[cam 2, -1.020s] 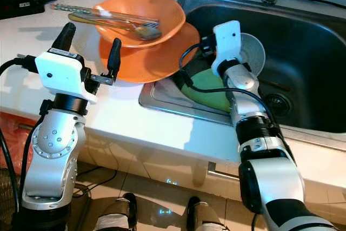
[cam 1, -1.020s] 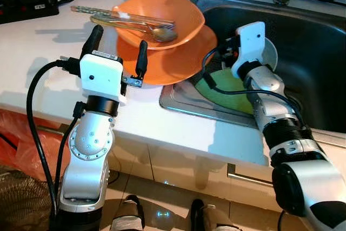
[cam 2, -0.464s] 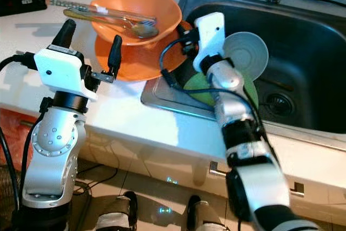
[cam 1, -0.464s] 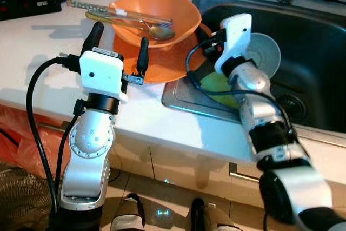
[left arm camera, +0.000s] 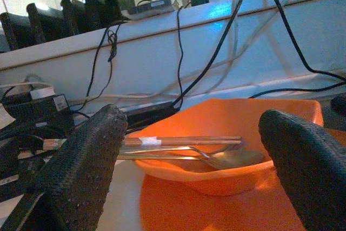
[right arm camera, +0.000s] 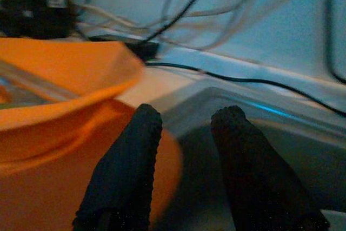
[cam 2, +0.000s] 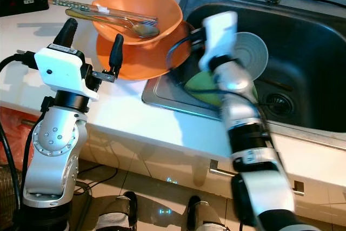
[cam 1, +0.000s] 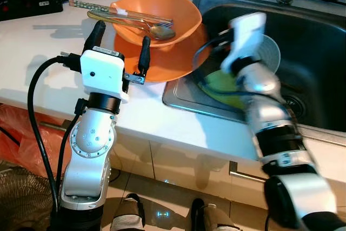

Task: Kitchen organization

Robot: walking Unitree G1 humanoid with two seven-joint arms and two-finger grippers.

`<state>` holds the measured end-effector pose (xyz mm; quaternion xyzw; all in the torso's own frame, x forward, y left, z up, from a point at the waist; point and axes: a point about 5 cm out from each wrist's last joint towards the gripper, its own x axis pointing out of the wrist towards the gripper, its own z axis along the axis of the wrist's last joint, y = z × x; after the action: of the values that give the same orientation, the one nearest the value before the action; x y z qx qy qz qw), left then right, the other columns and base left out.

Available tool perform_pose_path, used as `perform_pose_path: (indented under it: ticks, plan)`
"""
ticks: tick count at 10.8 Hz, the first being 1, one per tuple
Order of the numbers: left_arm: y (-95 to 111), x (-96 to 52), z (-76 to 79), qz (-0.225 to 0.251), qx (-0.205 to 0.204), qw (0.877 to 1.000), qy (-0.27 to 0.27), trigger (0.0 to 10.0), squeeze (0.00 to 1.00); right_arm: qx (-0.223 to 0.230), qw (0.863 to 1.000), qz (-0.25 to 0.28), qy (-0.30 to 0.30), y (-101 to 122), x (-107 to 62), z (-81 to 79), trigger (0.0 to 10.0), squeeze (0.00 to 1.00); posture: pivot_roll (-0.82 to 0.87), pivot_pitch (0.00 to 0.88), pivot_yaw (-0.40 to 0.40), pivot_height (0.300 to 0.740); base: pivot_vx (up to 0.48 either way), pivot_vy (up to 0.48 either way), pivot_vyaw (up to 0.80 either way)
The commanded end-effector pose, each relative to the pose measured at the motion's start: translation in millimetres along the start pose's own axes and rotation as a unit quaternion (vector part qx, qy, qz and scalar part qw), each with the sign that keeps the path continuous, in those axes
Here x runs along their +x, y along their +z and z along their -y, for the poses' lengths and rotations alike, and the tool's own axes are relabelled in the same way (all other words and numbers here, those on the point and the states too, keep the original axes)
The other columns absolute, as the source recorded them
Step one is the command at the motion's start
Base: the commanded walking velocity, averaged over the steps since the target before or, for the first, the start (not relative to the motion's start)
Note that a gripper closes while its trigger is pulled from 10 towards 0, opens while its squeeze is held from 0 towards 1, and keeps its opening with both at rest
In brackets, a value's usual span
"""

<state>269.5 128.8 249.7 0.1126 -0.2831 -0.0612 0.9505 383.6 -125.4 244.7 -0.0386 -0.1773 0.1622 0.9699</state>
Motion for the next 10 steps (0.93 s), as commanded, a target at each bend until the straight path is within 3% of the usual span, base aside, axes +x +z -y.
perform_pose_path:
  ticks: [1, 3, 5, 7, 10]
  plan:
    - [4, -0.4, 2.6, 0.009, -0.005, 1.0, -0.009, 10.0, 0.0, -0.003, 1.0, 0.002, -0.028, 4, -0.7, 14.0, 10.0, 0.0, 0.21, 0.242, -0.038, 0.74, 0.0, 0.0, 0.0]
    - [4, -0.7, 4.0, 0.006, -0.006, 1.0, -0.015, 10.0, 0.0, -0.025, 0.998, -0.015, -0.051, 0, -3.0, 30.6, 10.0, 0.0, 0.21, 0.236, -0.034, 0.74, 0.0, 0.0, 0.0]
    - [5, 0.4, 5.6, 0.007, -0.006, 1.0, -0.021, 10.0, 0.0, -0.042, 0.997, -0.037, -0.05, -9, -4.4, 34.9, 10.0, 0.0, 0.21, 0.235, -0.035, 0.74, 0.0, 0.0, 0.0]
    - [7, 1.2, 5.2, 0.01, -0.005, 1.0, -0.024, 10.0, 0.0, -0.04, 0.997, -0.06, -0.037, -24, -6.1, 24.6, 10.0, 0.0, 0.22, 0.24, -0.033, 0.74, 0.0, 0.0, 0.0]
    - [7, 1.7, 3.8, 0.01, -0.002, 1.0, -0.025, 10.0, 0.0, -0.026, 0.998, -0.053, -0.016, -25, -3.7, 10.1, 10.0, 0.0, 0.22, 0.242, -0.032, 0.74, 0.0, 0.0, 0.0]
